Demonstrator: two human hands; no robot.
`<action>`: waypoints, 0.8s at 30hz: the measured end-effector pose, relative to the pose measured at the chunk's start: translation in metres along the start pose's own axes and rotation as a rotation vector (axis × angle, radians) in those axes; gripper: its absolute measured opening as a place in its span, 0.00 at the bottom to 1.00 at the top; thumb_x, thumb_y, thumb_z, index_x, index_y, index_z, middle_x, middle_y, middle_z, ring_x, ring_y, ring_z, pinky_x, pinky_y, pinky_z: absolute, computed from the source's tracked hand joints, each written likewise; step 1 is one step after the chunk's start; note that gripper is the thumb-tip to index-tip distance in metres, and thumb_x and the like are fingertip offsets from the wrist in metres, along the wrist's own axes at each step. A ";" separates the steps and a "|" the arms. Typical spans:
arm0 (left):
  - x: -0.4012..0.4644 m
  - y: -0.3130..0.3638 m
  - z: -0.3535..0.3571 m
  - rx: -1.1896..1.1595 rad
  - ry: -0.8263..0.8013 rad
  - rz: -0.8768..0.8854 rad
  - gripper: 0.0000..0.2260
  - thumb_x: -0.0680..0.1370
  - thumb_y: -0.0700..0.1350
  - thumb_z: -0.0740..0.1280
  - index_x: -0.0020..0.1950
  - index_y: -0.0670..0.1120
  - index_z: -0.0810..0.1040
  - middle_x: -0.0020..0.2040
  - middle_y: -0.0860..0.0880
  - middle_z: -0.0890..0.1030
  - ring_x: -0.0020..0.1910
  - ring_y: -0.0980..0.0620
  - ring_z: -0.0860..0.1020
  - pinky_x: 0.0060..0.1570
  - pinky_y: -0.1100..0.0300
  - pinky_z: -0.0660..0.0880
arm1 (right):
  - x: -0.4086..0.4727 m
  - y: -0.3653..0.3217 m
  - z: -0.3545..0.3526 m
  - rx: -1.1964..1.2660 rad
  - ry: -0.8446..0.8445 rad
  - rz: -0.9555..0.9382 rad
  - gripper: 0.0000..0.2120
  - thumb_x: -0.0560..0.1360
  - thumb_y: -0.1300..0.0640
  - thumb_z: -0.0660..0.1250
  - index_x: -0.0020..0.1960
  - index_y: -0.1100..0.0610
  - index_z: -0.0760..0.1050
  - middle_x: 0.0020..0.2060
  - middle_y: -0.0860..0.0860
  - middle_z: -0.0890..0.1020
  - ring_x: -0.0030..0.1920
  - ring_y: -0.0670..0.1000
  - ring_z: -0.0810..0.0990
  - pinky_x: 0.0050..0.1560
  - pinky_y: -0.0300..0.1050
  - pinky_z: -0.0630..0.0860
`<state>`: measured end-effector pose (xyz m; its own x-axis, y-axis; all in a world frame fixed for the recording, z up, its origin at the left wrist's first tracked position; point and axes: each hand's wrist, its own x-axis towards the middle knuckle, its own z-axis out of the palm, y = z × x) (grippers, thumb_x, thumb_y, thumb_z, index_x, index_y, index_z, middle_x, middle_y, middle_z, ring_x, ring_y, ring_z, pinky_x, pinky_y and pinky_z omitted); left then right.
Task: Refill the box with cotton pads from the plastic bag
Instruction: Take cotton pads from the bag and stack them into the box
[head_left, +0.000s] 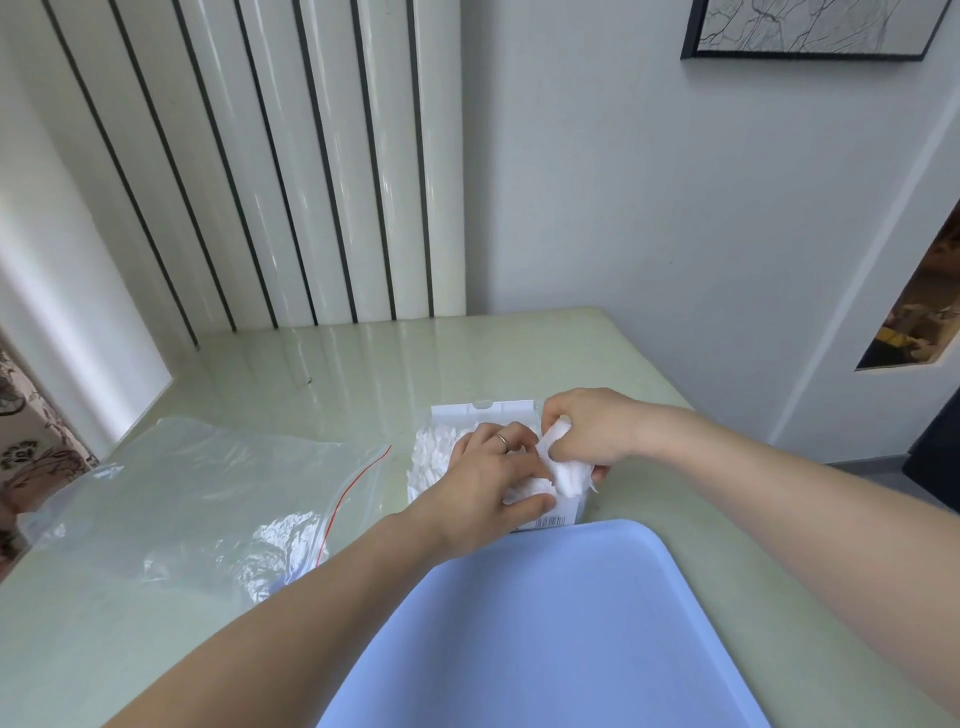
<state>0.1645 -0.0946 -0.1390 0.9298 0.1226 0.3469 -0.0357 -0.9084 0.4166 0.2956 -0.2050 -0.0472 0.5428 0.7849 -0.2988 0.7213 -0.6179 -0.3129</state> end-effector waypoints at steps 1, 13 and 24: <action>0.000 0.000 0.000 -0.005 0.000 -0.007 0.10 0.78 0.54 0.68 0.56 0.54 0.81 0.57 0.57 0.67 0.57 0.56 0.62 0.65 0.58 0.58 | 0.001 0.002 -0.001 0.014 0.004 -0.021 0.07 0.75 0.60 0.62 0.46 0.49 0.73 0.43 0.51 0.79 0.26 0.50 0.79 0.29 0.38 0.73; 0.000 -0.002 0.002 -0.005 0.025 0.016 0.10 0.78 0.55 0.67 0.55 0.55 0.81 0.56 0.59 0.72 0.56 0.55 0.64 0.66 0.56 0.60 | 0.013 -0.021 0.003 -0.390 -0.059 -0.031 0.10 0.74 0.63 0.65 0.54 0.60 0.81 0.42 0.55 0.84 0.28 0.52 0.79 0.28 0.37 0.72; 0.001 0.000 0.003 0.016 0.034 0.005 0.10 0.78 0.55 0.67 0.58 0.58 0.81 0.54 0.59 0.72 0.55 0.54 0.64 0.63 0.61 0.57 | 0.006 -0.005 0.010 -0.304 -0.073 -0.058 0.10 0.76 0.60 0.65 0.57 0.57 0.77 0.52 0.54 0.80 0.44 0.54 0.76 0.39 0.43 0.72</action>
<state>0.1662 -0.0956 -0.1414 0.9166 0.1314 0.3775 -0.0340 -0.9154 0.4011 0.2908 -0.1980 -0.0567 0.4730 0.8060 -0.3559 0.8514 -0.5221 -0.0509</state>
